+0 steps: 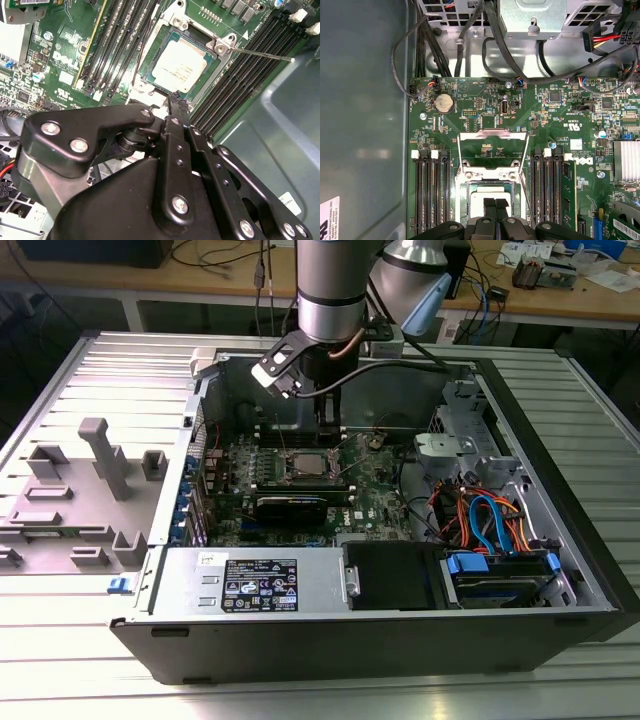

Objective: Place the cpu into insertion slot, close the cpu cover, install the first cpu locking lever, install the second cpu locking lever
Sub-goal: 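Close the cpu cover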

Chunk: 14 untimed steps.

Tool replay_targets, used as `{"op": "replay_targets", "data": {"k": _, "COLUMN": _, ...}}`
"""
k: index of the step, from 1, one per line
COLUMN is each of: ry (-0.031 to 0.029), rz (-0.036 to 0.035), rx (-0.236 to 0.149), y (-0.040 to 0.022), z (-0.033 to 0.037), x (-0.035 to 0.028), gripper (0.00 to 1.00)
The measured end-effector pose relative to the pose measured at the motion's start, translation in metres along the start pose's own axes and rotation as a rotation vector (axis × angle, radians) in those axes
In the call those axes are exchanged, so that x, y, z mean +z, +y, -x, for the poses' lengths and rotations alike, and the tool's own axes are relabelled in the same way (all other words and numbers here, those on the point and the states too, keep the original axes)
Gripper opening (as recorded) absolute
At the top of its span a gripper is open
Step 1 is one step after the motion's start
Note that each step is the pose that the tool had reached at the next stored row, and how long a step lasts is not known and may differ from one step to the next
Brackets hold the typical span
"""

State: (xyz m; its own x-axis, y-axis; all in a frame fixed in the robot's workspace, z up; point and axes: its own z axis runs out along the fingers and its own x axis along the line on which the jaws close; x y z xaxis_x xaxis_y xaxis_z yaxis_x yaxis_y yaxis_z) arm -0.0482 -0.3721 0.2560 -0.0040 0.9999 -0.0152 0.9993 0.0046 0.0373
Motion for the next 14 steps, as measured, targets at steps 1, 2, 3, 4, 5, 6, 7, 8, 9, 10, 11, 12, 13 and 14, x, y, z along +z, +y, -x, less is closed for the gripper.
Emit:
{"op": "replay_targets", "data": {"k": 1, "ry": 0.0, "rz": 0.0, "rx": 0.0, "y": 0.0, "z": 0.0, "x": 0.0, "gripper": 0.11}}
{"op": "replay_targets", "data": {"k": 2, "ry": -0.0001, "rz": 0.0, "rx": 0.0, "y": 0.0, "z": 0.0, "x": 0.0, "gripper": 0.11}}
{"op": "replay_targets", "data": {"k": 3, "ry": -0.0001, "rz": 0.0, "rx": 0.0, "y": 0.0, "z": 0.0, "x": 0.0, "gripper": 0.11}}
{"op": "replay_targets", "data": {"k": 4, "ry": -0.0001, "rz": 0.0, "rx": 0.0, "y": 0.0, "z": 0.0, "x": 0.0, "gripper": 0.11}}
{"op": "replay_targets", "data": {"k": 5, "ry": -0.0001, "rz": 0.0, "rx": 0.0, "y": 0.0, "z": 0.0, "x": 0.0, "gripper": 0.11}}
{"op": "replay_targets", "data": {"k": 6, "ry": -0.0001, "rz": 0.0001, "rx": 0.0, "y": 0.0, "z": 0.0, "x": 0.0, "gripper": 0.11}}
{"op": "replay_targets", "data": {"k": 7, "ry": -0.0002, "rz": 0.0, "rx": 0.0, "y": 0.0, "z": 0.0, "x": 0.0, "gripper": 0.11}}
{"op": "replay_targets", "data": {"k": 8, "ry": -0.0002, "rz": 0.0, "rx": 0.0, "y": 0.0, "z": 0.0, "x": 0.0, "gripper": 0.11}}
{"op": "replay_targets", "data": {"k": 9, "ry": -0.0002, "rz": 0.0, "rx": 0.0, "y": 0.0001, "z": 0.0, "x": 0.0, "gripper": 0.11}}
{"op": "replay_targets", "data": {"k": 10, "ry": -0.0001, "rz": 0.0001, "rx": 0.0, "y": 0.0004, "z": 0.0, "x": 0.0, "gripper": 0.11}}
{"op": "replay_targets", "data": {"k": 11, "ry": -0.0002, "rz": 0.0001, "rx": 0.0, "y": 0.0007, "z": 0.0, "x": 0.0, "gripper": 0.11}}
{"op": "replay_targets", "data": {"k": 12, "ry": -0.0002, "rz": 0.0, "rx": 0.0, "y": 0.0012, "z": 0.0, "x": 0.0, "gripper": 0.11}}
{"op": "replay_targets", "data": {"k": 13, "ry": -0.0002, "rz": 0.0001, "rx": 0.0, "y": 0.0023, "z": 0.0, "x": 0.0001, "gripper": 0.11}}
{"op": "replay_targets", "data": {"k": 14, "ry": -0.0002, "rz": 0.0, "rx": 0.0, "y": 0.0036, "z": 0.0, "x": 0.0001, "gripper": 0.11}}
